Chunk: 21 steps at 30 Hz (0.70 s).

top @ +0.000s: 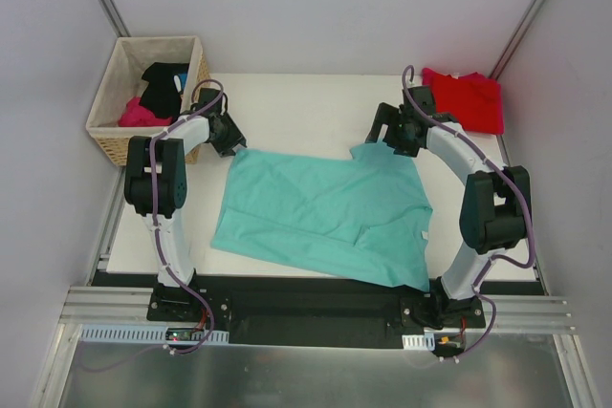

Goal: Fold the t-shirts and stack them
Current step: Grap the side of the flattened tshirt furthest away from the robot with both arms

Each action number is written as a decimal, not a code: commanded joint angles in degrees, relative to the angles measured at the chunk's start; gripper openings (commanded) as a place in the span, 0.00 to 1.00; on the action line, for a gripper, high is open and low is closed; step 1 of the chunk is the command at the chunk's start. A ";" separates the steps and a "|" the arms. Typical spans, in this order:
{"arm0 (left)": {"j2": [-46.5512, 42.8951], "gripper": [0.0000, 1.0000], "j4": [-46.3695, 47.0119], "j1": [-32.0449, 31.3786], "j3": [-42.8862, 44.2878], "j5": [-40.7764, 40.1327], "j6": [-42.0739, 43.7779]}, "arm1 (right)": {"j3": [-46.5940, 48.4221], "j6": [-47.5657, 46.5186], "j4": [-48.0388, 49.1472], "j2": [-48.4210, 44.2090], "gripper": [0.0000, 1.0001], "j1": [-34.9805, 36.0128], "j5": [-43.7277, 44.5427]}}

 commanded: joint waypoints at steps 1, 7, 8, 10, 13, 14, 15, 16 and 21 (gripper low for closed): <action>1.88 0.41 -1.11 0.05 0.02 1.08 -0.94 | -0.15 0.07 -0.68 -0.91 0.97 0.39 0.75; 1.35 0.34 -0.76 -0.03 -1.12 0.82 -0.68 | 0.11 0.51 -0.68 -0.55 0.96 0.48 0.40; 1.26 0.33 -0.76 -0.03 -1.21 0.73 -0.59 | 0.20 0.43 -0.76 -0.47 0.97 0.39 0.57; 1.26 0.29 -0.76 -0.03 -1.30 0.47 -0.50 | 0.37 0.60 -0.77 -0.29 0.97 0.48 0.75; 1.26 0.24 -0.84 -0.03 -1.30 0.47 -0.50 | 1.16 0.43 -1.29 0.59 0.97 0.48 1.88; 1.26 0.22 -0.76 -0.03 -1.30 0.47 -0.41 | 1.43 0.25 -1.47 1.29 0.97 0.39 2.50; 1.26 0.20 -0.76 -0.03 -1.38 0.55 -0.50 | 1.78 0.08 -1.47 2.08 0.97 0.21 2.77; 1.26 0.17 -0.67 -0.03 -1.39 0.64 -0.41 | 3.17 -0.10 -1.55 2.87 0.97 0.04 3.03; 1.09 0.07 -0.58 -0.03 -1.39 0.81 -0.15 | 8.27 0.34 -1.64 9.89 0.97 -1.98 2.59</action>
